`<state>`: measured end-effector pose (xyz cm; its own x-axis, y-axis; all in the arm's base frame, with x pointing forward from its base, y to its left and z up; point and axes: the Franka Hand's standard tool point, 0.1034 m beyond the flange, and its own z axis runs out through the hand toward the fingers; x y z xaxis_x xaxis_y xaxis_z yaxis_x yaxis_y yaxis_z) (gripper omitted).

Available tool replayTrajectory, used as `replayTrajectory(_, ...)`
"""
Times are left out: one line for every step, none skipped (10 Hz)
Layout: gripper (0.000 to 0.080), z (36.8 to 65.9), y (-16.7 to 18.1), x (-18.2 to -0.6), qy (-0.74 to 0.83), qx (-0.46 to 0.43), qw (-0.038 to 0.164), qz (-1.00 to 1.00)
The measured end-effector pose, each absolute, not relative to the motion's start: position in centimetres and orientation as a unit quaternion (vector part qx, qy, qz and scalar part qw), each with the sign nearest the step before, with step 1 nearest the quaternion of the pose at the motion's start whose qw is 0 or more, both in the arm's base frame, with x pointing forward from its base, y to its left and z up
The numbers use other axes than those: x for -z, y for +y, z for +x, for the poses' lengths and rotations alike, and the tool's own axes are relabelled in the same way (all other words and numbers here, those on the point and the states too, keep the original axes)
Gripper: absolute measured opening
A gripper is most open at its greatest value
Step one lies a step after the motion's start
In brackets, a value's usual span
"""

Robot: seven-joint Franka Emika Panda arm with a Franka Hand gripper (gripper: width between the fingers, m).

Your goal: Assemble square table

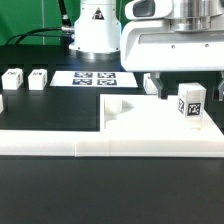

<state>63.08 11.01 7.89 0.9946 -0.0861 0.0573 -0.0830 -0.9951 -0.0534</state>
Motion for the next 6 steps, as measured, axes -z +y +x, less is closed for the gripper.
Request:
replayTrajectory(0.0649, 63.55, 10.75, -7.94, -0.029, 0.033, 0.019, -0.999)
replayTrajectory(0.0649, 63.64, 10.64, -7.63, -0.074, 0.031, 0.015, -0.997)
replayTrajectory(0.0649, 63.56, 10.79, -7.56, -0.089, 0.029, 0.015, -0.996)
replayTrajectory(0.0649, 63.71, 11.06, -7.62, -0.092, 0.035, 0.015, -0.995)
replayTrajectory(0.0649, 63.71, 11.06, -7.62, -0.087, 0.035, 0.015, -0.995)
replayTrajectory(0.0523, 63.72, 11.02, -7.62, -0.086, 0.035, 0.015, -0.996)
